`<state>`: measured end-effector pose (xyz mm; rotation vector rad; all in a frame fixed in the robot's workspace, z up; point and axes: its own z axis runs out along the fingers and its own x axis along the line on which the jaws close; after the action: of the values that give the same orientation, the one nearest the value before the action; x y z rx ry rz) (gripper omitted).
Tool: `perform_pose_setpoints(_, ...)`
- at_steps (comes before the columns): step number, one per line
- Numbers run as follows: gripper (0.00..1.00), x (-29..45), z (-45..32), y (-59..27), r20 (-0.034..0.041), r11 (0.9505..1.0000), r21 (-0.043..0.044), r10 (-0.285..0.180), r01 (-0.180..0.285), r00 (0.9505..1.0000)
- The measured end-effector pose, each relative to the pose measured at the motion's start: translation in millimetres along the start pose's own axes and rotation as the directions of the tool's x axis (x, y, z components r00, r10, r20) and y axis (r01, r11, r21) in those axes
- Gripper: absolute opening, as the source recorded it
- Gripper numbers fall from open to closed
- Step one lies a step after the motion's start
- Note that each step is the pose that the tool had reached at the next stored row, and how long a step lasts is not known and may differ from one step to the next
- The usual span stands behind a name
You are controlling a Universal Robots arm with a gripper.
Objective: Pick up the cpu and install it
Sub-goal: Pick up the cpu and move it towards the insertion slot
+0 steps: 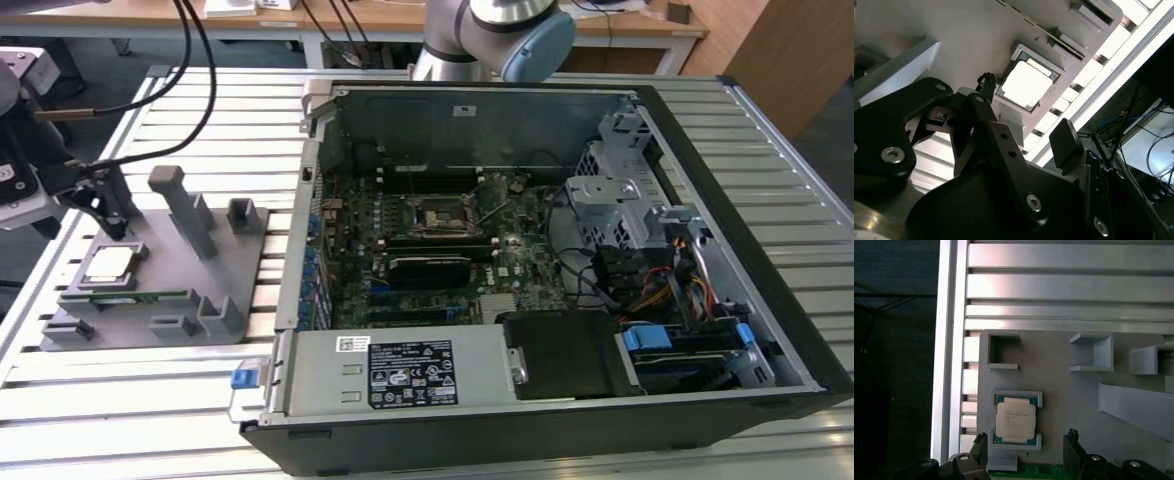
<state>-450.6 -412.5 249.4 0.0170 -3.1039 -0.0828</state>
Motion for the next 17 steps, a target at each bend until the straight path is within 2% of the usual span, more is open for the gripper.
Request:
perform_pose_setpoints(6,0.7,-0.1,3.1,-0.1,0.0003,1.0,-0.0001,0.0,0.0,1.0)
perform_pose_setpoints(13,0.7,-0.4,11.5,-0.6,0.0002,1.0,0.0,-0.001,0.001,1.0)
perform_pose_setpoints(17,0.7,-0.5,16.4,-1.0,-0.0011,0.9997,0.0008,-0.026,0.026,0.9997)
